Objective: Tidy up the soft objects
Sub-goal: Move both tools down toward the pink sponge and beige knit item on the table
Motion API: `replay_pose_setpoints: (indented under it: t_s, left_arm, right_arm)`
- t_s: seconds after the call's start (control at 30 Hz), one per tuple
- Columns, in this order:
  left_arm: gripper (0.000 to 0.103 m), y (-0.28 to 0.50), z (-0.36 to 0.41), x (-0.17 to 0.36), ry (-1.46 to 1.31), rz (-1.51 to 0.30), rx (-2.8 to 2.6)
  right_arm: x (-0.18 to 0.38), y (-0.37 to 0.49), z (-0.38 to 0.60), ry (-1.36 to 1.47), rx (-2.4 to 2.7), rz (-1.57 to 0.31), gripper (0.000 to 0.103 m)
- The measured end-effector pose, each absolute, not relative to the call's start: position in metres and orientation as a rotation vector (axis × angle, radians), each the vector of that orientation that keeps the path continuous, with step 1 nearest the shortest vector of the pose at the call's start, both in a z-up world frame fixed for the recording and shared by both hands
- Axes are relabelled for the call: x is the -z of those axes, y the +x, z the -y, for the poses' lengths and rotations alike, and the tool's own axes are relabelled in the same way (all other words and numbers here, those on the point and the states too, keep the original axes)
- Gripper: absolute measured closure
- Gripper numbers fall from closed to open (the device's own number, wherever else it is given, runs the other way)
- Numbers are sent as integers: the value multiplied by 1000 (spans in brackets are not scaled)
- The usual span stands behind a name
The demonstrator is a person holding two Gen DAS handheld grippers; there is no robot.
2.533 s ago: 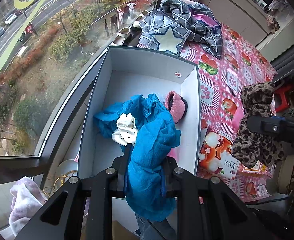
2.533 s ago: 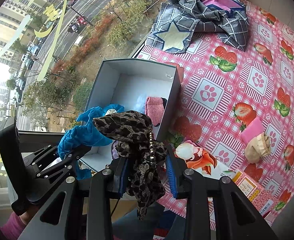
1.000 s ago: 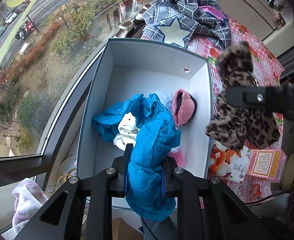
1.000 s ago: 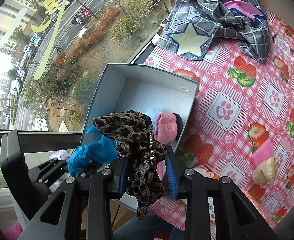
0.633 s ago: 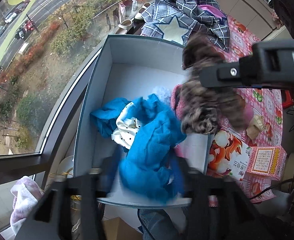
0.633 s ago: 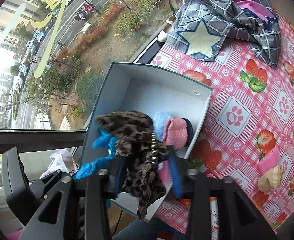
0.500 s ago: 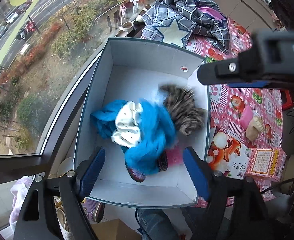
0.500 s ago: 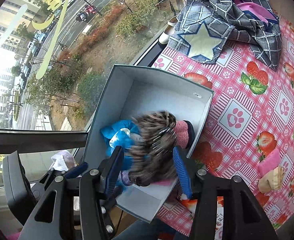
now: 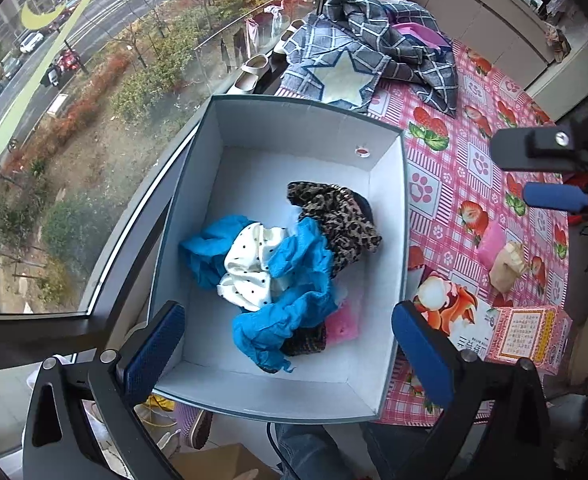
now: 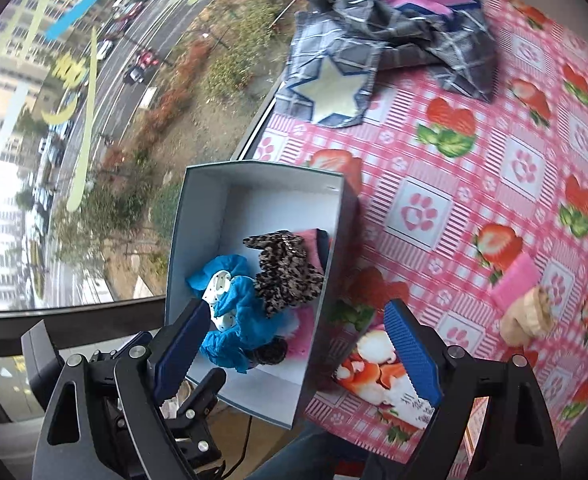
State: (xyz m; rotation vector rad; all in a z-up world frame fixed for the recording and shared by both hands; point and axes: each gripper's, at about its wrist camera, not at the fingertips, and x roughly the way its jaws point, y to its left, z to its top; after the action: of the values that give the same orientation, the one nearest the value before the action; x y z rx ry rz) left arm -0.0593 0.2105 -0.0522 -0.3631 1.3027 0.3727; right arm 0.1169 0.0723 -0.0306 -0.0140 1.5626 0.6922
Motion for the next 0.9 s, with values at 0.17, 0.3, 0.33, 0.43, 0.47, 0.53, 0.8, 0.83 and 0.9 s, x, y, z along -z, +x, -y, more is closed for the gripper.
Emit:
replay_pose_setpoints:
  t_s: [0.17, 0.3, 0.33, 0.43, 0.47, 0.53, 0.8, 0.83, 0.9]
  left_arm:
    - [0, -48, -195, 49, -317, -1310, -339]
    - [0, -37, -179, 45, -292, -1313, -282]
    - [0, -32, -173, 43, -282, -1311, -258]
    - [0, -16, -156, 38, -251, -1313, -193]
    - [0, -11, -150, 37, -239, -1316, -170]
    - [0, 0, -133, 35, -208, -1323, -112]
    - [0, 53, -65, 60, -112, -1421, 79]
    - [0, 57, -60, 64, -113, -1433, 91]
    - [0, 72, -48, 75, -106, -1462, 110]
  right_arm:
    - [22, 118, -46, 59, -668, -1563, 13]
    - [16, 120, -20, 150, -647, -1580, 13]
    - [15, 121, -13, 180, -642, -1586, 13]
    - [6, 124, 19, 287, -621, -1594, 13]
    - [4, 125, 29, 311, -609, -1593, 13]
    - [0, 128, 58, 367, -562, -1596, 13]
    - [-3, 138, 148, 507, -423, -1582, 13]
    - [-1, 138, 160, 521, -401, -1581, 13]
    - [5, 138, 180, 541, -364, -1583, 13]
